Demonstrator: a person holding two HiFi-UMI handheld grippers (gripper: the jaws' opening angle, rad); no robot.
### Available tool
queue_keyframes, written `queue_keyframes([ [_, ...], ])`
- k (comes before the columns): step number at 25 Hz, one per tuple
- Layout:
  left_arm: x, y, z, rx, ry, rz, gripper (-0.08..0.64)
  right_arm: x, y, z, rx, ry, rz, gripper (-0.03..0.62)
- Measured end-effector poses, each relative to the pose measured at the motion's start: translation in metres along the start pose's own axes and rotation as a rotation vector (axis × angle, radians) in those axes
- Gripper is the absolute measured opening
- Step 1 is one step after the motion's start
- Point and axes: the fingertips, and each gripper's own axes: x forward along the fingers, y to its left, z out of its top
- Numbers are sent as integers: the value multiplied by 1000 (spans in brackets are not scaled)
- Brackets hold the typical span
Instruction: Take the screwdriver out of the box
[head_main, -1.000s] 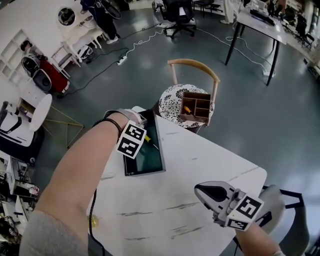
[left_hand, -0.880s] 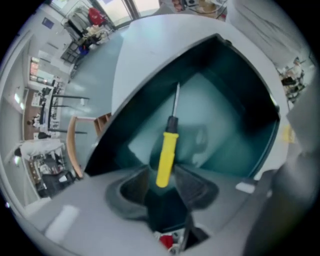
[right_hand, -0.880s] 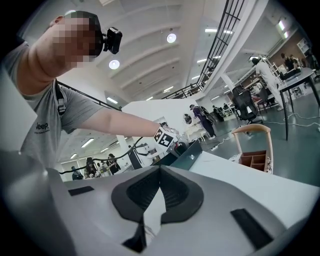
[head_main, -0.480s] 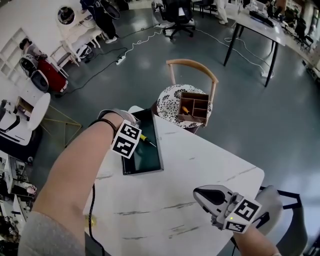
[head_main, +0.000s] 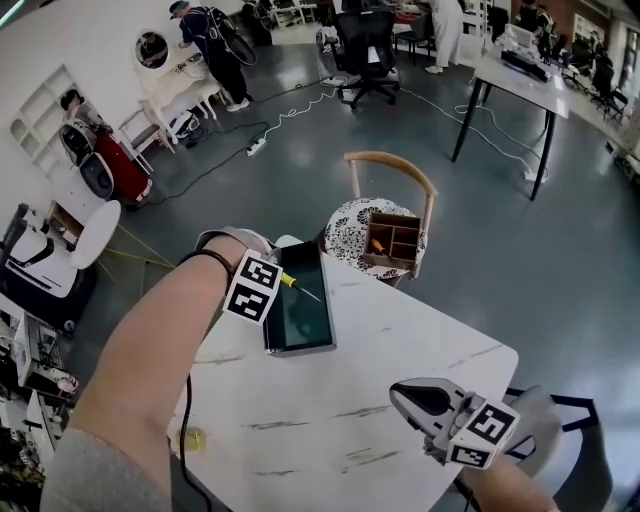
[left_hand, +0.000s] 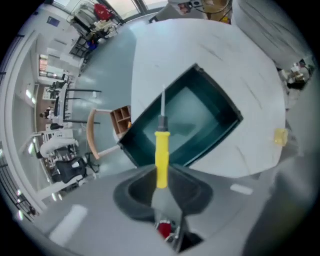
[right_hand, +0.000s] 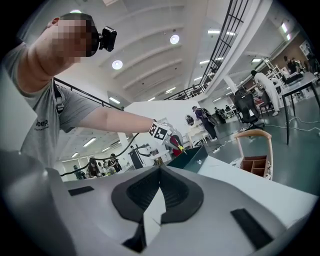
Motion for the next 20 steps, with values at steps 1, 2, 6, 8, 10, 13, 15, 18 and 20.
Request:
queue_keyframes([
  [1,-7,0,-2,-10,3,7,67,-2,3,2,-5,-1,2,8],
  [2,-15,0,-3,-24,4,15,67,-5,5,5,-9,-2,3,8],
  [6,-50,1,-1,-118,-22,48,67,-18,16,15,-24,-5,7,8],
  [8,-69,1,5,-163,-43,65,67,-25,21,20,-34,-2,10,8],
  [10,-90,3,10,-203,-62,85,67,-32,27,25,-46,1,14,8],
  [13,-120,3,20,-262,-86,112,67,-44,35,37,-66,2,29,8],
  [15,-137,0,26,-306,-100,127,67,-53,39,44,-81,2,42,8],
  [18,-161,-10,35,-380,-122,149,67,-65,48,54,-100,5,61,8],
  [20,-177,-16,42,-439,-141,168,67,-74,54,61,-112,10,73,8],
])
